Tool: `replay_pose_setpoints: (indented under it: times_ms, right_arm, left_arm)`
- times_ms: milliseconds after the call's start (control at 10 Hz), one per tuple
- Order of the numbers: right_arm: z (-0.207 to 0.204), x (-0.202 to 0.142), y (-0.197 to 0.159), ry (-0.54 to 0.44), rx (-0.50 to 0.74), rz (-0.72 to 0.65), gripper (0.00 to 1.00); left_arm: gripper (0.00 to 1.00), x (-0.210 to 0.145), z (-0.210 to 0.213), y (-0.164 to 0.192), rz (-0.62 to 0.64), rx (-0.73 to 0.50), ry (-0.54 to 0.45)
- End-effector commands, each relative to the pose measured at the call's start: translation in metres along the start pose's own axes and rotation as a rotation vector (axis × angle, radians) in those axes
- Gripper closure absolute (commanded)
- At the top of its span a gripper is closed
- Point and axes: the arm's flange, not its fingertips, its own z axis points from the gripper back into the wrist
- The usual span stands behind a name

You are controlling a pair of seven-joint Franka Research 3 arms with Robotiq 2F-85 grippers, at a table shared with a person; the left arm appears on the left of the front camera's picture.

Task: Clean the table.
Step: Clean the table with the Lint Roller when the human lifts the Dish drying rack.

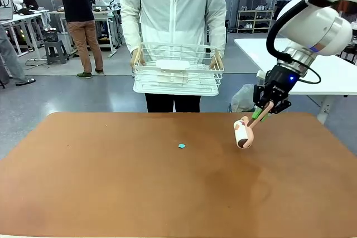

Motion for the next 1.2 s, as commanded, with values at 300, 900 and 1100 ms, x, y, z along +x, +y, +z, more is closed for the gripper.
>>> replay_pose_setpoints:
  times_ms: [300, 900, 1100]
  right_arm:
    - [-0.051, 0.044, -0.001, 0.168, 0.016, -0.027, 0.79]
    - [-0.113, 0.028, 0.042, 0.246, 0.031, 0.009, 0.79]
    - [-0.137, 0.023, 0.08, 0.283, 0.064, 0.035, 0.79]
  left_arm:
    - [0.0, 0.0, 0.004, -0.001, -0.008, -0.017, 0.008]
    - [0.0, 0.0, 0.004, -0.001, -0.008, -0.017, 0.008]
    - [0.0, 0.0, 0.004, -0.001, -0.008, -0.017, 0.008]
